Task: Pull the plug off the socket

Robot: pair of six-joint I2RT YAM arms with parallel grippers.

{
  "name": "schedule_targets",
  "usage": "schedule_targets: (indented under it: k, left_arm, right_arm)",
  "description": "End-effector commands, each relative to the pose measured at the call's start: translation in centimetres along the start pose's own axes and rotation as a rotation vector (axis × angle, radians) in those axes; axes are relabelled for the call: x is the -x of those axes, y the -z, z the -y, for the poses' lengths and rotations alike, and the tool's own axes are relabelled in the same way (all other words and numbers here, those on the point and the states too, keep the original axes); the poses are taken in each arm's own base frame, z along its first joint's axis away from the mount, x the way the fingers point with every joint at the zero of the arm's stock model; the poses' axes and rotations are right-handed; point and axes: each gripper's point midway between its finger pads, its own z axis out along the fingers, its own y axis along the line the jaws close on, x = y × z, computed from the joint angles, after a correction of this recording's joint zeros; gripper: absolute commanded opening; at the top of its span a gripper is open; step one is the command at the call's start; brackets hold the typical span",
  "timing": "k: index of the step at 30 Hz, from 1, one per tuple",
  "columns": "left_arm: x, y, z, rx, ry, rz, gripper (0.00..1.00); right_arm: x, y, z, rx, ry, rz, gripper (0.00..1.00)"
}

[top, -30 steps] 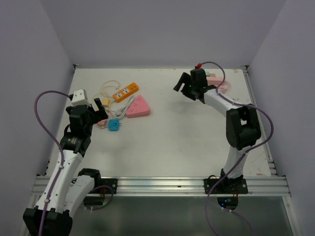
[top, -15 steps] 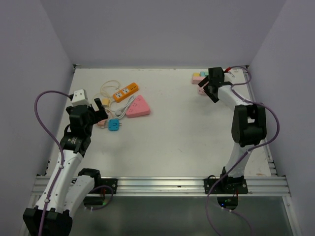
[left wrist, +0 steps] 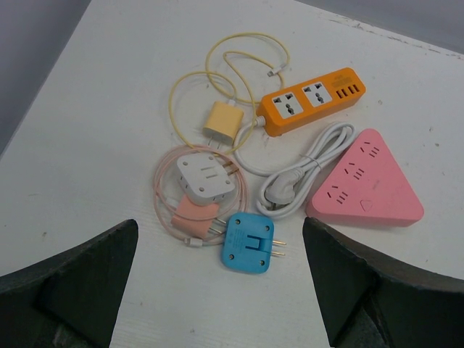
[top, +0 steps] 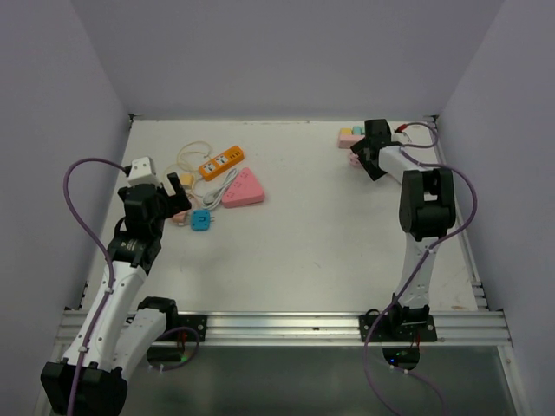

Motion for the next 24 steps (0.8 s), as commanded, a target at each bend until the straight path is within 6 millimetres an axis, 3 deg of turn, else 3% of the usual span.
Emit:
schedule_targets:
  k: [1, 8, 10, 11, 14, 15, 21, 24]
  left_arm:
    - [1.1, -0.2, 0.5, -0.012, 0.012, 0.042, 1.0]
    - [1.1, -0.3, 0.5, -0.009, 0.01, 0.037, 1.0]
    - [1.2, -0.3, 0.5, -0.009, 0.011, 0.04, 1.0]
    - [1.1, -0.3, 0.5, -0.008, 0.01, 0.039, 1.0]
    - [1.1, -0.3, 0.5, -0.008, 0.01, 0.039, 1.0]
    - [1.1, -0.3, 0.5, -0.008, 0.01, 0.039, 1.0]
    - [1.2, -0.2, 0.5, -0.008, 0.01, 0.044, 1.0]
    - [1.2, -0.2, 0.4, -0.005, 0.011, 0.044, 1.0]
  right_arm:
    - [1.3, -1.2, -1.5, 0.026, -0.102, 0.031, 0.86]
    - [0.2, -2.8, -1.5, 0.019, -0.123, 0.007, 0.8]
    - [-0.2, -3.2, -1.2, 0.014, -0.118, -0.004, 0.67]
    - [-0.2, -3.2, -1.0, 0.008, -0.116, -0.006, 0.67]
    - [-0.9, -3.3, -0.3, -0.004, -0.107, -0.021, 0.49]
    - [-1.1, -3.2, -0.2, -0.001, -0.105, -0.028, 0.38]
    - [-2.6, -2.4, 0.6, 0.015, -0.049, -0.099, 0.01]
    - [-3.4, -1.1, 1.2, 0.037, -0.003, -0.144, 0.0]
